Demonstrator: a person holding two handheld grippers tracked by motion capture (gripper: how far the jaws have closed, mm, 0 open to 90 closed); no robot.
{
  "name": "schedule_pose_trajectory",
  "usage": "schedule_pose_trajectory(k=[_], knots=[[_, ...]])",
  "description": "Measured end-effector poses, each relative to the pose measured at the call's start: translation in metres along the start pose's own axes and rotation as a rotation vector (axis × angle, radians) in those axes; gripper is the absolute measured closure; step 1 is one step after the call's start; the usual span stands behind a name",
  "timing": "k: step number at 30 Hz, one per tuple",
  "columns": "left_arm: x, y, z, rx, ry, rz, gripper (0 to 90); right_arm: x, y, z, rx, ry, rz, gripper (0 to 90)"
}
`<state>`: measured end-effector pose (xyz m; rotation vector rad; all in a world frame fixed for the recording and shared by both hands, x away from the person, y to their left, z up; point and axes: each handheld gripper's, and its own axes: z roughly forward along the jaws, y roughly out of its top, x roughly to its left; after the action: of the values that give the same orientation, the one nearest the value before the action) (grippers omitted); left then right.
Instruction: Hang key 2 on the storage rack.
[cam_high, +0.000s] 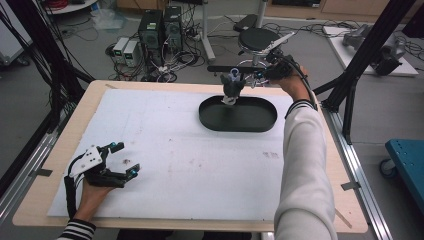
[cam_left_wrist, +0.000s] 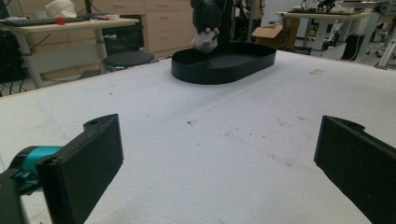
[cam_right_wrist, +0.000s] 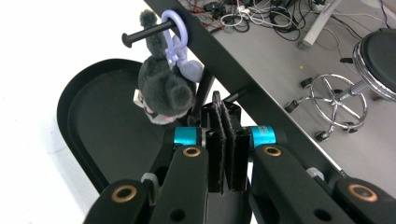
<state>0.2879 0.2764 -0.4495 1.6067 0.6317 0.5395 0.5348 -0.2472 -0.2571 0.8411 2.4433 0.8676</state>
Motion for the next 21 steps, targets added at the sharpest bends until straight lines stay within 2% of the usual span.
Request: schedule_pose_trajectory(k=[6, 12, 14, 16, 17, 21], knots=[[0.000, 0.000, 0.000, 0.000, 0.001, 0.001, 1.7, -0.002, 0.000, 0.004, -0.007, -0.026, 0.026, 89.0], [0.000, 0.000, 0.000, 0.001, 0.000, 0.000, 1.7, -0.002, 0.000, 0.004, -0.019, -0.036, 0.023, 86.2], [0.000, 0.000, 0.000, 0.002, 0.002, 0.004, 1.7, -0.003, 0.000, 0.001, -0.052, -0.047, 0.039, 76.0], [0.000, 0.000, 0.000, 0.002, 0.001, 0.005, 1.8, -0.004, 0.001, -0.002, -0.067, -0.080, 0.039, 69.3], [0.000, 0.000, 0.000, -0.001, 0.001, 0.001, 1.7, -0.004, 0.001, -0.004, -0.078, -0.090, 0.040, 61.8], [0.000, 0.000, 0.000, -0.003, 0.001, -0.001, 1.8, 0.000, 0.003, -0.013, -0.147, -0.114, 0.074, 13.3]])
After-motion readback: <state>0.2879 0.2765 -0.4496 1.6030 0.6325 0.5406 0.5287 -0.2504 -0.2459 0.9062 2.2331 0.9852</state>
